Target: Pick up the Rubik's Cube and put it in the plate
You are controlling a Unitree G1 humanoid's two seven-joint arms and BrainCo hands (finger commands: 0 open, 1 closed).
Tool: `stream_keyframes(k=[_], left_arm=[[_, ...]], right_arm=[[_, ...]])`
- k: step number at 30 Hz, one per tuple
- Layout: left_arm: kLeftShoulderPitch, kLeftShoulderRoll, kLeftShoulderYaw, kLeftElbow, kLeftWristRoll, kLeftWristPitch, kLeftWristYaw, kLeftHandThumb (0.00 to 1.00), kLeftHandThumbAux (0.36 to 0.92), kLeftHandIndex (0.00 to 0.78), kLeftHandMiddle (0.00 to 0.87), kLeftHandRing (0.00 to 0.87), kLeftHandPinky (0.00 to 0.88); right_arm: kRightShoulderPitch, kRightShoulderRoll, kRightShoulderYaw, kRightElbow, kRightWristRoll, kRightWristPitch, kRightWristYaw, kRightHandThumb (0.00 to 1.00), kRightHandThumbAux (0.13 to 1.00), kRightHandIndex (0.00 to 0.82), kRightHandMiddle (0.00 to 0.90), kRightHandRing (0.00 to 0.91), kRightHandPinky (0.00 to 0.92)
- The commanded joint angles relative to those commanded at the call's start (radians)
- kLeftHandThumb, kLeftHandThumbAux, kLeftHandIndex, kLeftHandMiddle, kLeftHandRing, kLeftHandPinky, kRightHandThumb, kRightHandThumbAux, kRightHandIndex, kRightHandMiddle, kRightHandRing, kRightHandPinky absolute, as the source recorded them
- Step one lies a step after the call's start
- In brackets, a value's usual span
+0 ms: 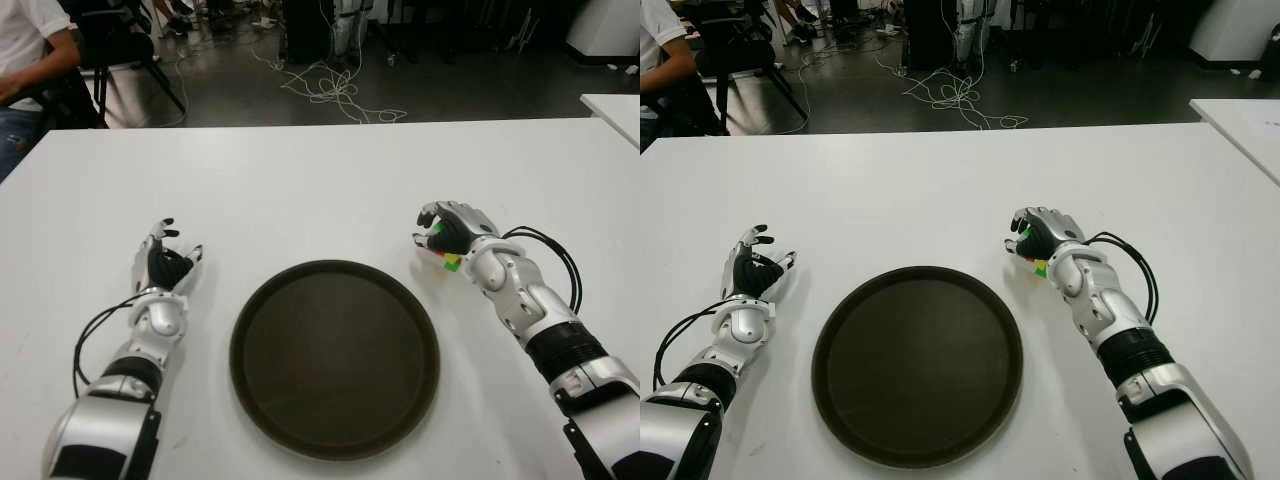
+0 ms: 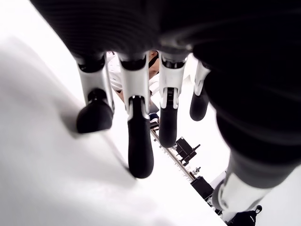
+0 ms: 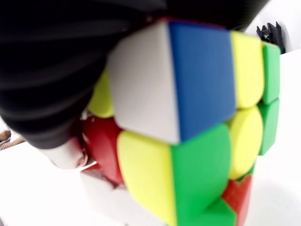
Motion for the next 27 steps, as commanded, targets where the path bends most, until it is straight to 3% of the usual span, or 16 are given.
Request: stream_keyframes(k=[14, 27], left_arm=[[0.000, -0.003, 0.006, -0.001, -0.007, -0.004, -0.008, 0.243, 0.739, 0.171, 0.282, 0.304, 0.327], [-0.002, -0.004, 0.005, -0.001, -0.006, 0.004, -0.003, 0.272, 0.738, 0.172, 0.292, 0.325, 0.344]], right_arm=[[0.002, -0.006, 0.002, 0.001, -0.008, -0.015, -0.018, 0.674, 0.727, 0.402, 0.513, 0.609, 0.652], [0.008, 0.000, -0.009, -0.037, -0.008, -0.019, -0.040, 0.681, 0.725, 0.413, 0.583, 0.645, 0.676]])
